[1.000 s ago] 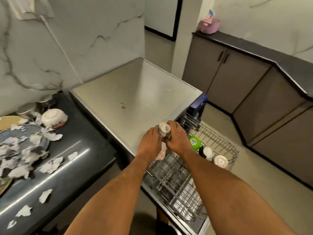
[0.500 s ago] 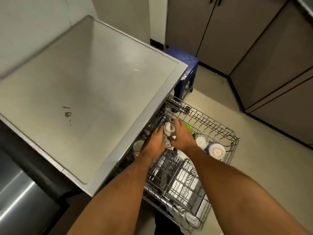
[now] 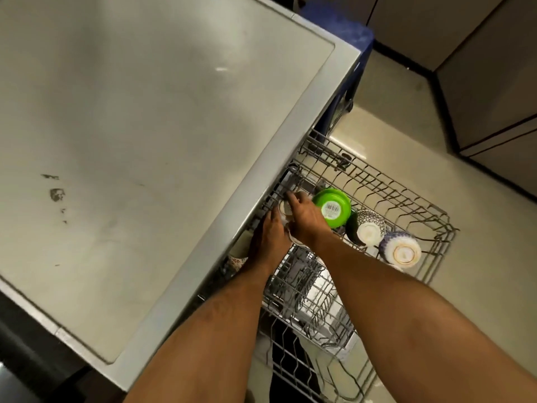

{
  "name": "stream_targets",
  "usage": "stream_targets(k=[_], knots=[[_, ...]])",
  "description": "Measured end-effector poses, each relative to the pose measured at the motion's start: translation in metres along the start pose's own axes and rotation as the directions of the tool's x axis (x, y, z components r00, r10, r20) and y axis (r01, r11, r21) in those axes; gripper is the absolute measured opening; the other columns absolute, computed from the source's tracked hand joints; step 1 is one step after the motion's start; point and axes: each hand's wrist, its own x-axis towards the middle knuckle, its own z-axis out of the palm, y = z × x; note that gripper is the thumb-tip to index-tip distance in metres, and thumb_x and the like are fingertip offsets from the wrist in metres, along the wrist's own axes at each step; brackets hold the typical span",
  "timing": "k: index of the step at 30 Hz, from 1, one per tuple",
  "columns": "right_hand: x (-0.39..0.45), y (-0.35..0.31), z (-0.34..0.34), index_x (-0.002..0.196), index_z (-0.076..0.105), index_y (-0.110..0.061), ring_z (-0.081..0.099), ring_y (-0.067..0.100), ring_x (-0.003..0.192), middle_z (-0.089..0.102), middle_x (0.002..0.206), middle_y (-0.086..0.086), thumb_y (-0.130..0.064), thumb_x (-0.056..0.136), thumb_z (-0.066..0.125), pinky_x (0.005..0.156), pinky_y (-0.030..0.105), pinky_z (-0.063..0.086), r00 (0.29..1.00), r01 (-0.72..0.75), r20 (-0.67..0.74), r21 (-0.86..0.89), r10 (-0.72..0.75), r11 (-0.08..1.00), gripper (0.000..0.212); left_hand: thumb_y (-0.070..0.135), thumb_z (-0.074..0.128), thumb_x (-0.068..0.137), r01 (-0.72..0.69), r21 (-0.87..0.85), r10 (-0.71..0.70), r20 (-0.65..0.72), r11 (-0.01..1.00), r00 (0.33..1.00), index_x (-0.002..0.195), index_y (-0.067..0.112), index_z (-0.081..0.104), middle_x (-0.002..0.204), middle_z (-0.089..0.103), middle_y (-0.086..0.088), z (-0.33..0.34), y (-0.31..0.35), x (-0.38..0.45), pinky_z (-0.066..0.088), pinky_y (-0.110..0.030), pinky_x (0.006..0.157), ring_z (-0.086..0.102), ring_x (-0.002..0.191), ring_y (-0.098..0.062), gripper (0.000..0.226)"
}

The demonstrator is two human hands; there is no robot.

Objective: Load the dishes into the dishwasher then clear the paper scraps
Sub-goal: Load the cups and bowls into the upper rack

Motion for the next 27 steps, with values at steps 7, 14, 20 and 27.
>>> stream_targets(k=[7, 14, 20, 27], knots=[[0.006, 0.004, 0.006, 0.146, 0.044, -0.014, 0.058, 0.036, 0.113, 0.054, 0.127, 0.015, -0.024, 0.073, 0.084, 0.095, 0.038, 0.051, 0.999, 0.004, -0.036, 0.052, -0.002, 0.999, 0.084, 0.012, 0.057, 0.093, 0.053, 0.006, -0.053, -0.038, 0.999, 0.998, 0.143, 0.016, 0.043, 0.134, 0.056, -0.01, 0.005, -0.004, 0.005, 0.052, -0.045, 0.092, 0.056, 0.119, -0.03, 0.052], [0.005, 0.002, 0.012, 0.14, 0.051, -0.016, 0.06, 0.035, 0.11, 0.057, 0.124, 0.016, -0.021, 0.074, 0.085, 0.092, 0.038, 0.051, 0.999, 0.039, -0.025, 0.031, -0.038, 0.999, 0.074, 0.01, 0.062, 0.091, 0.105, -0.017, -0.106, -0.063, 0.994, 0.992, 0.138, 0.011, 0.049, 0.132, 0.057, -0.013, 0.01, -0.005, 0.003, 0.049, -0.046, 0.098, 0.056, 0.119, -0.031, 0.048], [0.004, 0.003, 0.012, 0.15, 0.04, -0.009, 0.056, 0.036, 0.121, 0.054, 0.135, 0.018, -0.021, 0.073, 0.085, 0.102, 0.037, 0.047, 1.0, 0.001, -0.01, 0.04, 0.0, 0.999, 0.091, 0.006, 0.062, 0.091, 0.071, -0.009, -0.072, -0.089, 0.997, 0.993, 0.144, 0.016, 0.046, 0.135, 0.057, -0.01, 0.006, -0.005, -0.003, 0.048, -0.039, 0.097, 0.055, 0.119, -0.026, 0.056], [-0.004, 0.001, 0.004, 0.155, 0.032, -0.013, 0.047, 0.032, 0.134, 0.047, 0.146, 0.014, -0.026, 0.079, 0.081, 0.112, 0.038, 0.042, 0.999, -0.031, 0.012, 0.007, 0.031, 0.999, 0.091, 0.01, 0.063, 0.092, 0.046, -0.037, -0.05, -0.098, 0.998, 0.994, 0.141, 0.015, 0.047, 0.125, 0.061, -0.009, -0.001, 0.001, -0.011, 0.054, -0.041, 0.092, 0.059, 0.111, -0.023, 0.051]])
